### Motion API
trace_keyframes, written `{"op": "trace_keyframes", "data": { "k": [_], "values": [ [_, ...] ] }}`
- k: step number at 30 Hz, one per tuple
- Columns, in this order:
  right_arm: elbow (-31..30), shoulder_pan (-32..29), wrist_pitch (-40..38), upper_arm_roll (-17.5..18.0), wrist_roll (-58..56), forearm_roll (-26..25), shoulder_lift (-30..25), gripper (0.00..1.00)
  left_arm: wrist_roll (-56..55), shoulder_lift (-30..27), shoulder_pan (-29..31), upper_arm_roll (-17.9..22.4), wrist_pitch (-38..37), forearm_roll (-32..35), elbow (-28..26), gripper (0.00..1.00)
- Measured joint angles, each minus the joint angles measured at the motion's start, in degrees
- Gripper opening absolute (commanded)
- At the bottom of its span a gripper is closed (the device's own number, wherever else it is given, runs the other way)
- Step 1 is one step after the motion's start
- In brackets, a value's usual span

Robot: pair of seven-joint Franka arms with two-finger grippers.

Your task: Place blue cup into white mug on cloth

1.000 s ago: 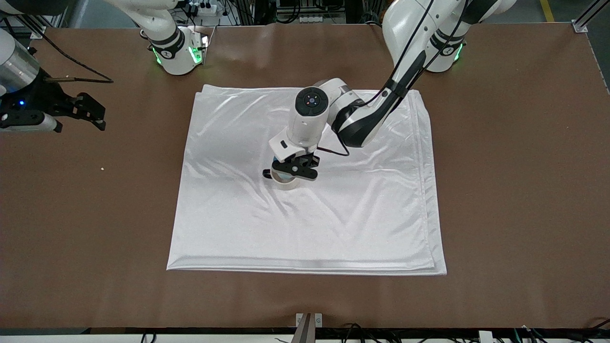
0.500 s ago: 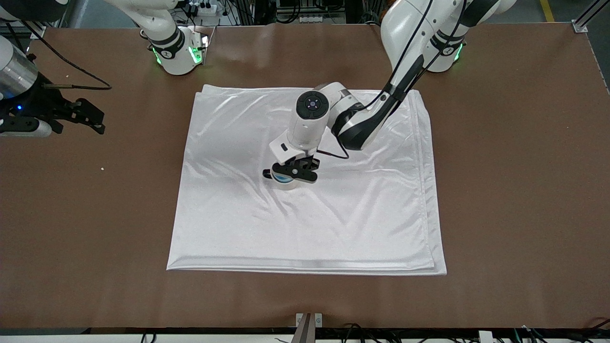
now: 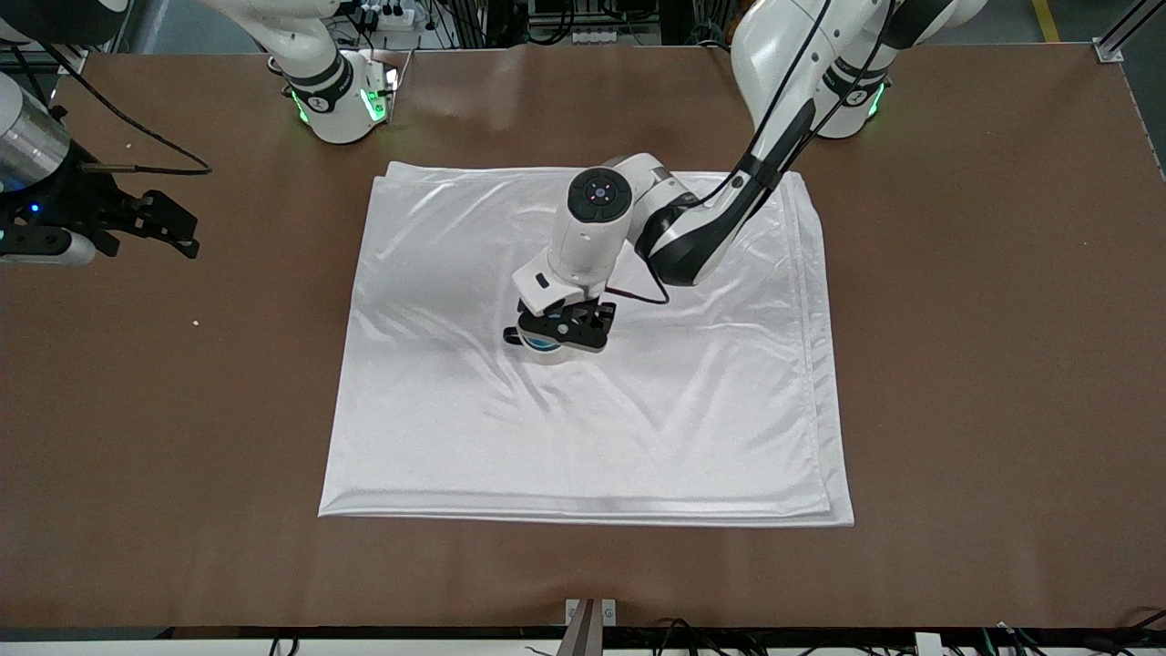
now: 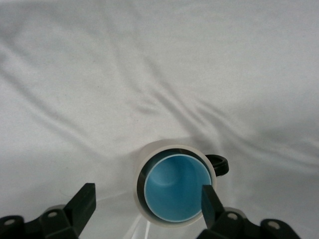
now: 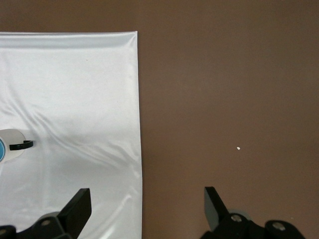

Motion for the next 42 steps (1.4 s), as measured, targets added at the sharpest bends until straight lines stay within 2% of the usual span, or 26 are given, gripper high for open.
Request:
{"op": "trace_keyframes", "data": {
  "k": [8, 18, 32, 42],
  "values": [
    [0.07, 2.77, 0.00, -3.56, 0.00, 0.00, 0.01, 1.00, -0.48, -4.49, 1.53, 1.20, -5.44, -0.13, 1.14, 1.00],
    [0.08, 4.07, 0.00, -5.37, 0.04, 0.01, 0.09, 1.00, -0.70, -14.24, 9.37, 1.39, -14.31, -1.09, 1.52, 1.00],
    [0.09, 3.32, 0.10, -7.38, 0.07, 0.01, 0.96, 1.00, -0.34, -21.29, 15.36, 1.93, -20.23, -0.93, 1.47, 1.00],
    [1.10, 3.00, 1.22, -8.53, 0.07, 0.01, 3.00, 1.00, 11.49, -23.53, 23.28, 2.09, -24.81, -0.89, 1.37, 1.00]
  ]
}}
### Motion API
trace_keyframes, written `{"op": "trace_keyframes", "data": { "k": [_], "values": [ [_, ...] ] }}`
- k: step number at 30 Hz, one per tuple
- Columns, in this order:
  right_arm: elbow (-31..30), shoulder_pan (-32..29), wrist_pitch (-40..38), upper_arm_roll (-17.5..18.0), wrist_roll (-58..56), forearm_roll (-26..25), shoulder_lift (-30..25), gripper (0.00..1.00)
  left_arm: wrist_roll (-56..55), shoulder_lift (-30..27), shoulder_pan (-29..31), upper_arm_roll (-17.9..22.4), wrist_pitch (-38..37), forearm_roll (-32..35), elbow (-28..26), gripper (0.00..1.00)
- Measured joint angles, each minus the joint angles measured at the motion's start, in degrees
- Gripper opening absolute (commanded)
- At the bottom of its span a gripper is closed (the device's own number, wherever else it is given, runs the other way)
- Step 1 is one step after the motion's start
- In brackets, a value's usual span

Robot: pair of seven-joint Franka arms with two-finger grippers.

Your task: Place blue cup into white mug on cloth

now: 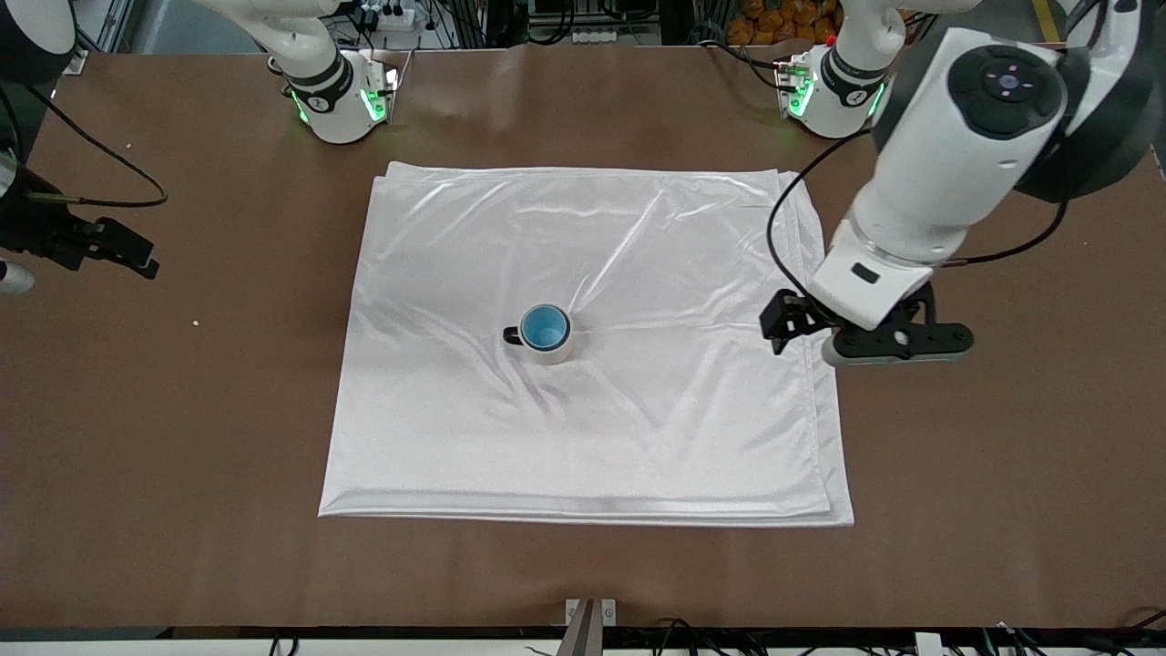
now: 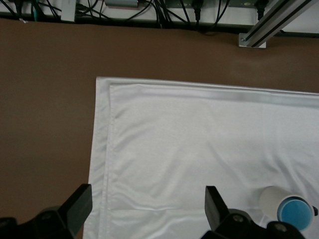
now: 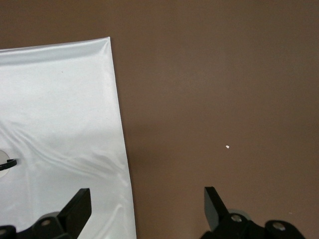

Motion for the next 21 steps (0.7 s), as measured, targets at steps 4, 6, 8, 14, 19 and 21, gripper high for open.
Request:
{"op": "trace_keyframes", "data": {
  "k": [4, 6, 8, 14, 19, 21],
  "values": [
    [0.23, 0.00, 0.34, -0.01, 0.00, 0.00, 0.31, 1.00, 4.70, -1.17, 3.10, 0.02, -0.40, 0.00, 0.00, 1.00],
    [0.31, 0.00, 0.40, -0.01, 0.00, 0.00, 0.32, 1.00, 6.77, -1.74, 4.31, 0.04, -0.88, 0.00, -0.01, 1.00],
    [0.44, 0.00, 0.41, -0.01, 0.00, 0.00, 0.32, 1.00, 8.51, -2.32, 5.32, 0.04, -1.52, 0.00, -0.01, 1.00],
    [0.79, 0.05, 0.41, 0.00, 0.00, 0.00, 0.32, 1.00, 10.72, -3.92, 7.25, 0.03, -4.38, 0.00, -0.15, 1.00],
    [0.86, 0.05, 0.41, 0.04, 0.00, 0.01, 0.38, 1.00, 12.07, -5.26, 8.62, 0.01, -5.99, -0.24, -0.36, 1.00],
    [0.96, 0.04, 0.49, 0.04, 0.00, 0.01, 0.51, 1.00, 12.22, -5.81, 9.21, -0.02, -6.69, -0.39, -0.48, 1.00]
  ]
}}
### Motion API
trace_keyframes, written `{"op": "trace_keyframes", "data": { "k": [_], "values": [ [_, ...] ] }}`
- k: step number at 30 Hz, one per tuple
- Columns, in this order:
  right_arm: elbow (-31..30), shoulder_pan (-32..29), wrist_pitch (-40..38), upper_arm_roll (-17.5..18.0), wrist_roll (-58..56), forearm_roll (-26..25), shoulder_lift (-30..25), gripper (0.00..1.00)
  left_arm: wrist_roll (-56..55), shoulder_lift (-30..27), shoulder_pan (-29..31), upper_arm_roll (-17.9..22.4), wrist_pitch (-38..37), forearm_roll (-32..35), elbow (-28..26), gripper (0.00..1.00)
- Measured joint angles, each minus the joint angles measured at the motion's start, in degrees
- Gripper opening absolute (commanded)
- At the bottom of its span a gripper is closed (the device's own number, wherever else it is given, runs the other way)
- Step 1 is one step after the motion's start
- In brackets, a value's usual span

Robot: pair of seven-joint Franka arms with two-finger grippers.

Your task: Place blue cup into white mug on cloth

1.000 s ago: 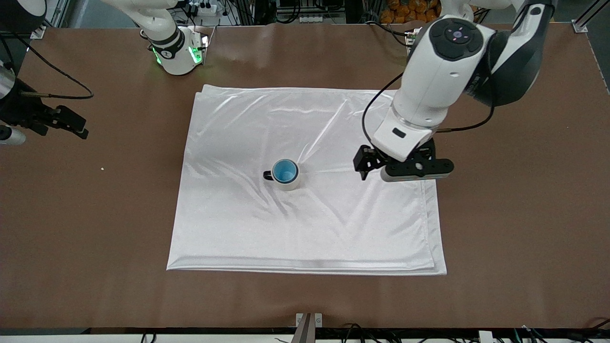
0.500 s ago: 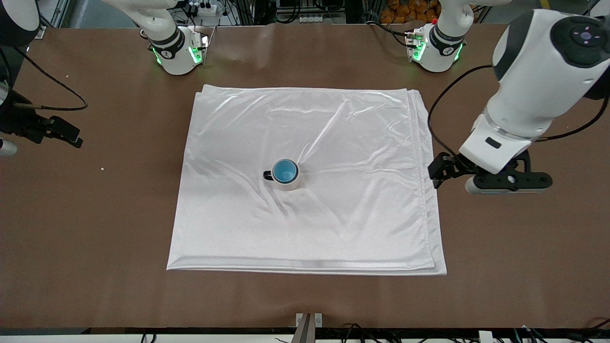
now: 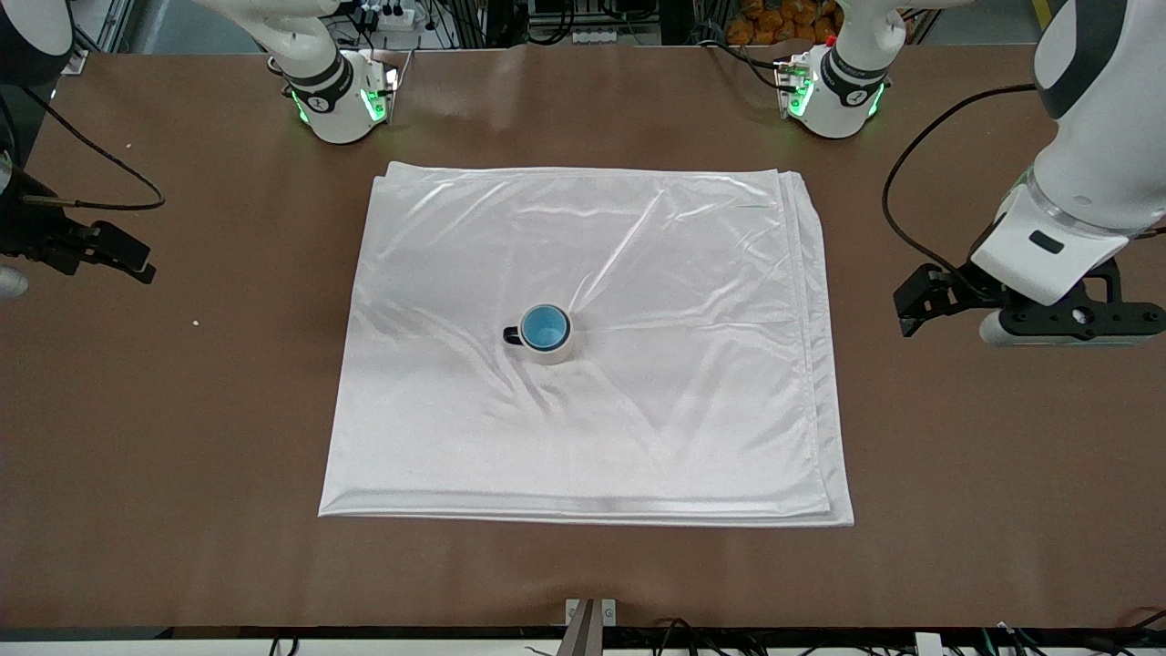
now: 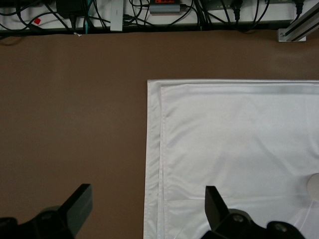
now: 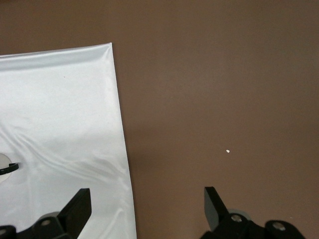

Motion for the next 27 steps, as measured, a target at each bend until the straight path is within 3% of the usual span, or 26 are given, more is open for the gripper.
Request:
{"op": "trace_keyframes", "data": {
  "k": [14, 27],
  "values": [
    [1.23, 0.03, 0.17, 0.01, -0.18, 0.00, 0.98, 1.00, 0.81, -0.96, 1.33, -0.01, -1.24, -0.16, -0.34, 1.00],
    [2.45, 0.24, 0.18, 0.19, -0.26, -0.01, 1.00, 1.00, 1.23, -4.65, 2.70, -0.01, -6.77, -0.42, -0.34, 1.00]
  ]
}}
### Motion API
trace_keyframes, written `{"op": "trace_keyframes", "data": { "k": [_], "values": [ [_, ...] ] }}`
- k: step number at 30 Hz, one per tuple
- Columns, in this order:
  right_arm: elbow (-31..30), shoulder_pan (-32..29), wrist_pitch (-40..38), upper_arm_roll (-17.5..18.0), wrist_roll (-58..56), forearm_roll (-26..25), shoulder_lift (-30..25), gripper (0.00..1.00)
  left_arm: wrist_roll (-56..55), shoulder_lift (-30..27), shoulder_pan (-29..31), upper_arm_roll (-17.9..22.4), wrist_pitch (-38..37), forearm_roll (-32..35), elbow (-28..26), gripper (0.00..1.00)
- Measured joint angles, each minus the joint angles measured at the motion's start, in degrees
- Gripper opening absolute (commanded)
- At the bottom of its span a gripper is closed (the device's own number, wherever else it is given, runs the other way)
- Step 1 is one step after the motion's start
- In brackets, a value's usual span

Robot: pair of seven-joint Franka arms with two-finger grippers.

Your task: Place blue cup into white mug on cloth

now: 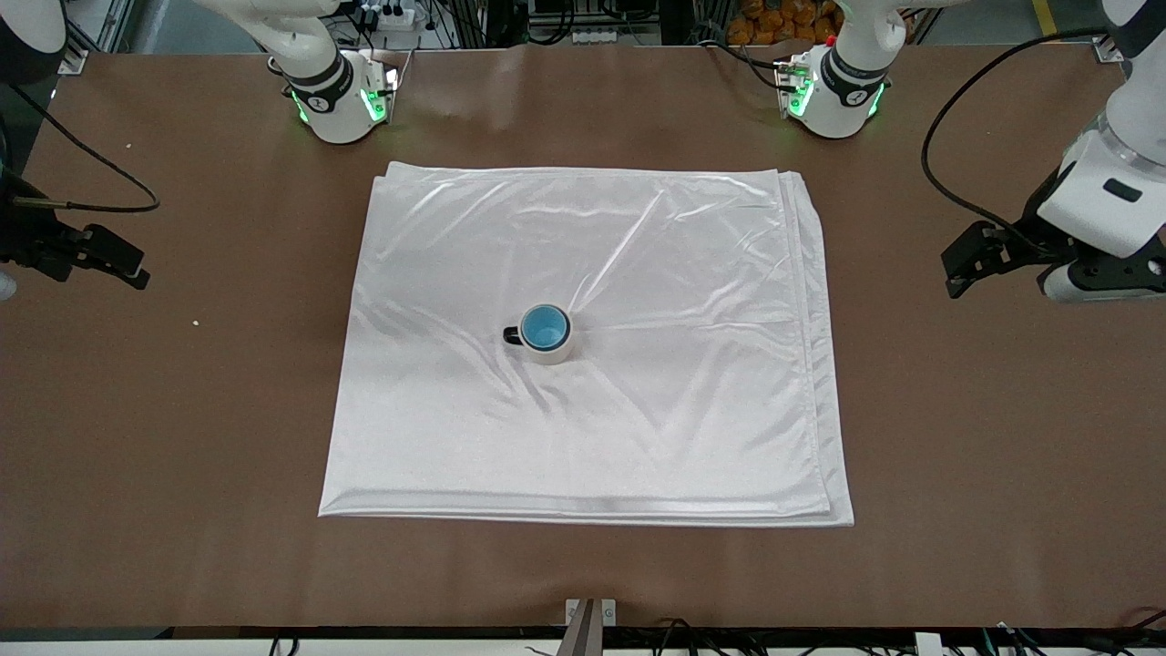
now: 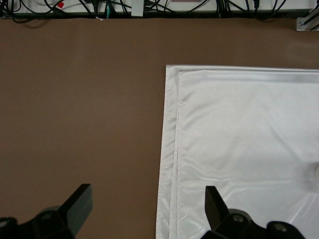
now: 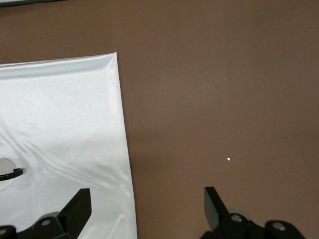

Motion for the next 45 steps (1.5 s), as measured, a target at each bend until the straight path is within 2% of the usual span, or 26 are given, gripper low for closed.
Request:
{"op": "trace_keyframes", "data": {
  "k": [4, 15, 19, 45],
  "values": [
    [0.29, 0.10, 0.13, 0.09, -0.01, 0.00, 0.06, 1.00, 0.43, -1.18, 0.38, 0.53, -1.83, -1.67, -0.16, 1.00],
    [0.37, 0.35, 0.23, 0.13, -0.02, 0.00, 0.17, 1.00, 5.35, -2.11, 0.34, 6.34, -2.19, -3.18, -2.71, 1.00],
    [0.37, 0.35, 0.26, 0.13, -0.02, 0.00, 0.23, 1.00, 5.54, -3.29, 0.22, 7.33, -2.20, -3.27, -4.10, 1.00],
    [0.39, 0.17, 0.28, 0.00, -2.35, 0.00, 0.32, 1.00, 5.52, -4.08, -1.94, 7.61, -2.19, -3.28, -6.35, 1.00]
  ]
}}
